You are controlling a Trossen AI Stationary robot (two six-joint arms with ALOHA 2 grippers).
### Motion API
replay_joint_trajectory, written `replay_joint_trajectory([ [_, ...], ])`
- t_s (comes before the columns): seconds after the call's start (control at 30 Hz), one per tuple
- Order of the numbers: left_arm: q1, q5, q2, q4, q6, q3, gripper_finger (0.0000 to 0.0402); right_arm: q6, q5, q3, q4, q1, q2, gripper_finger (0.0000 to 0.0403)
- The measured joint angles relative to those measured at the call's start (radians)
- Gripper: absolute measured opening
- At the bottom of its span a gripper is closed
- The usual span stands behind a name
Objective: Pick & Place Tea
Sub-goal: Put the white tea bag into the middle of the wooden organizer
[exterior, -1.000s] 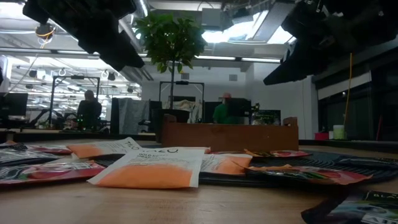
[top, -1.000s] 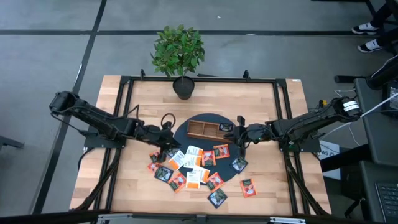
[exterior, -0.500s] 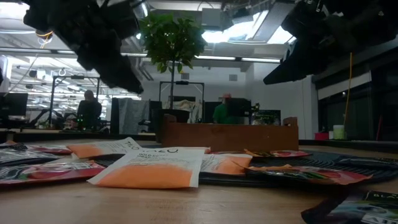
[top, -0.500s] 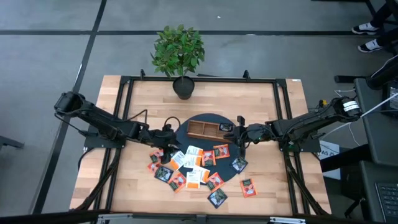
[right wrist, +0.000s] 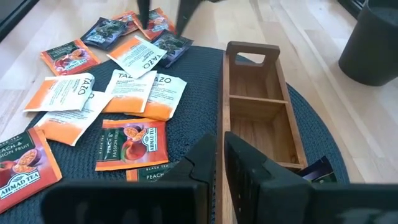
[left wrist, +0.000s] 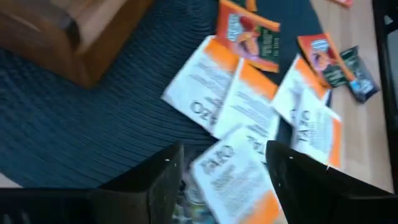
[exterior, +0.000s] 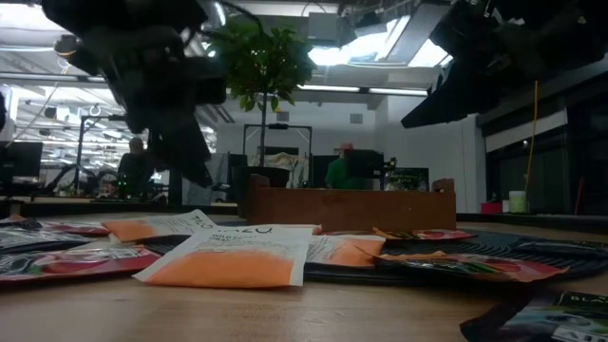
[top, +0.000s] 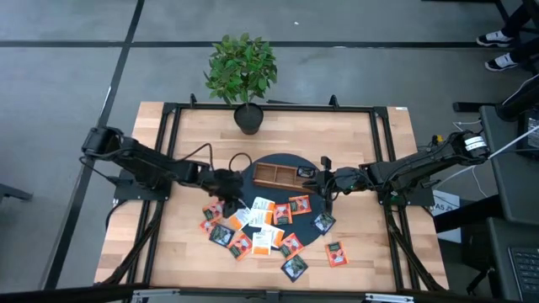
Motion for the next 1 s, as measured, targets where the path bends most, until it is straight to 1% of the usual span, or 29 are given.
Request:
replay_joint_trajectory([
  [0.1, 0.058, 0.059, 0.024, 0.002, 0.056, 0.0, 0.0224, 0.04, -0.001, 0.0, 0.0, 0.0, 0.0, 0.0039],
  [0.2, 0.107, 0.12, 0.047, 0.002, 0.063, 0.0, 0.0224, 0.079, -0.002, 0.0, 0.0, 0.0, 0.0, 0.004],
  [0.3, 0.134, 0.163, 0.08, 0.004, 0.095, 0.0, 0.0224, 0.1, -0.013, 0.0, 0.0, 0.0, 0.0, 0.004],
  [0.47, 0.135, 0.23, 0.161, 0.0, 0.168, 0.052, 0.0224, 0.107, -0.018, 0.0, -0.001, 0.0, 0.0, 0.004],
  [0.57, 0.122, 0.235, 0.209, -0.024, 0.233, 0.105, 0.0224, 0.13, -0.018, 0.0, 0.0, 0.0, 0.0, 0.004],
  [0.73, 0.119, 0.234, 0.265, -0.136, 0.304, 0.17, 0.0224, 0.165, -0.018, 0.0, -0.001, 0.0, 0.0, 0.004],
  [0.87, 0.12, 0.243, 0.273, -0.193, 0.351, 0.184, 0.0224, 0.185, -0.019, 0.0, -0.001, 0.0, 0.0, 0.004],
  [1.0, 0.119, 0.31, 0.273, -0.204, 0.38, 0.183, 0.0224, 0.185, -0.019, 0.0, -0.001, 0.001, 0.0, 0.004],
])
